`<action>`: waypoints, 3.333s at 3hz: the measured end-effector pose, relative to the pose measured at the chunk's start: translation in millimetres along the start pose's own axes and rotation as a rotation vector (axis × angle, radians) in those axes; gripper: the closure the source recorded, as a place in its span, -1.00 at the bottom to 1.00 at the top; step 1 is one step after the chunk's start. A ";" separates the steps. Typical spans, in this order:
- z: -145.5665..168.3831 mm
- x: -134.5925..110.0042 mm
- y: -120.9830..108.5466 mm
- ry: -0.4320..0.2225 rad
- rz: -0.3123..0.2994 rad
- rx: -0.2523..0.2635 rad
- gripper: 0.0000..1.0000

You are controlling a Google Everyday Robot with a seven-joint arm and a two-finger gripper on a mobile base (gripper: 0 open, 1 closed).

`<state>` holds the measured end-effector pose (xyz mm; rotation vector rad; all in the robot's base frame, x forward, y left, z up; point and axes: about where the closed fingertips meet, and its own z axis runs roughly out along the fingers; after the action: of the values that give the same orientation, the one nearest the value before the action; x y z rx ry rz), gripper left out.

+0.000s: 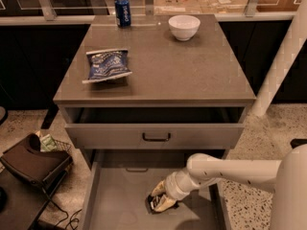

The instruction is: Pick rxbar chocolate from middle drawer and place on counter

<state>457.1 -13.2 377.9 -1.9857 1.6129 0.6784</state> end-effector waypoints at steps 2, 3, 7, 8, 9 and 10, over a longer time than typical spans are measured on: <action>-76.8 -41.7 15.8 -0.025 -0.011 0.019 1.00; -128.1 -53.8 23.5 -0.026 0.005 0.063 1.00; -331.7 -99.4 25.6 -0.135 0.009 0.236 1.00; -360.3 -119.0 21.1 -0.084 0.037 0.258 1.00; -388.9 -142.5 20.5 -0.027 0.063 0.289 1.00; -389.8 -145.3 17.3 -0.026 0.071 0.284 1.00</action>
Offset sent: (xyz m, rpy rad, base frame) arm -0.0272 -0.0466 0.1441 0.0074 -0.0447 -0.0410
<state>442.3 -162.5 766.3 -1.7166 1.6684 0.4689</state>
